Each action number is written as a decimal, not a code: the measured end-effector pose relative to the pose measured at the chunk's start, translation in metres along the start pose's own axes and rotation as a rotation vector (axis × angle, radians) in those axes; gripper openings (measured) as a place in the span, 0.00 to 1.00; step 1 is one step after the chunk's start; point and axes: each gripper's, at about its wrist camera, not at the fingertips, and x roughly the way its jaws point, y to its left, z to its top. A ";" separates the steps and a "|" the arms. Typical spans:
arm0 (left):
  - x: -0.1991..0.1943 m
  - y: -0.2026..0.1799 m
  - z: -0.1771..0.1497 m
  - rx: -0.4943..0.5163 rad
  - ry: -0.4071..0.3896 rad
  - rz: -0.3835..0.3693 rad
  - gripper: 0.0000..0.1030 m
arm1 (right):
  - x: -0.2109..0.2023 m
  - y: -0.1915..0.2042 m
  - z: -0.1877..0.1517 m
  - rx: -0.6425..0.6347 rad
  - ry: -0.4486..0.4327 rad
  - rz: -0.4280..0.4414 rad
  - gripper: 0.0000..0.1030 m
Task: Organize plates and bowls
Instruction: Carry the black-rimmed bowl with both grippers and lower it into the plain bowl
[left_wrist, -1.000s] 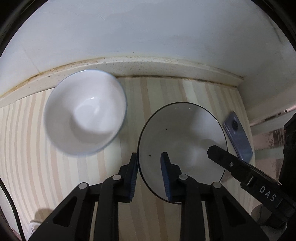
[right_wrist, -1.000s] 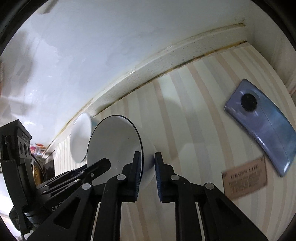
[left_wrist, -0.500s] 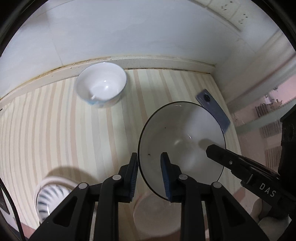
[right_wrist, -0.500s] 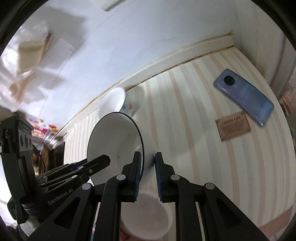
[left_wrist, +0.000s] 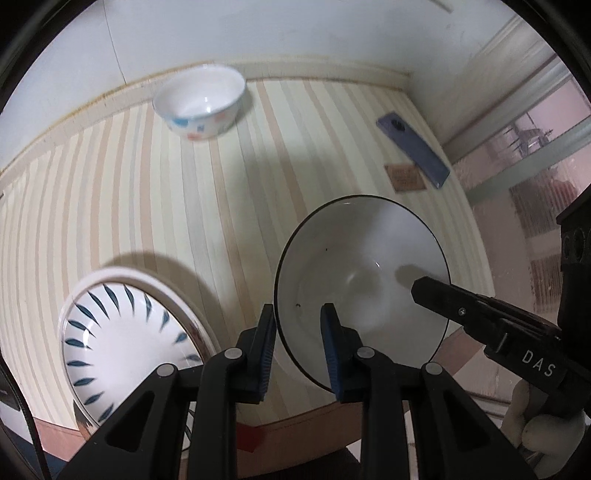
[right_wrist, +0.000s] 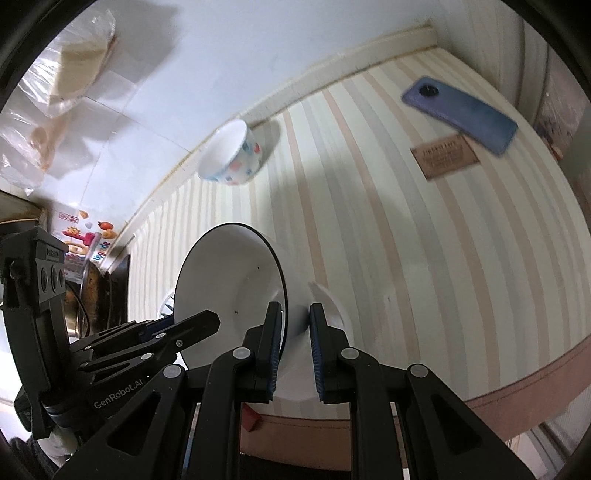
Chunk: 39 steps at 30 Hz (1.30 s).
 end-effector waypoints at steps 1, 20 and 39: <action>0.004 0.000 -0.002 0.003 0.009 0.004 0.21 | 0.003 -0.002 -0.003 0.002 0.008 -0.006 0.16; 0.042 -0.010 -0.019 0.068 0.062 0.094 0.21 | 0.035 -0.019 -0.024 0.001 0.097 -0.052 0.16; 0.011 0.000 -0.007 0.018 0.037 0.063 0.22 | 0.022 -0.008 0.005 -0.026 0.164 -0.078 0.21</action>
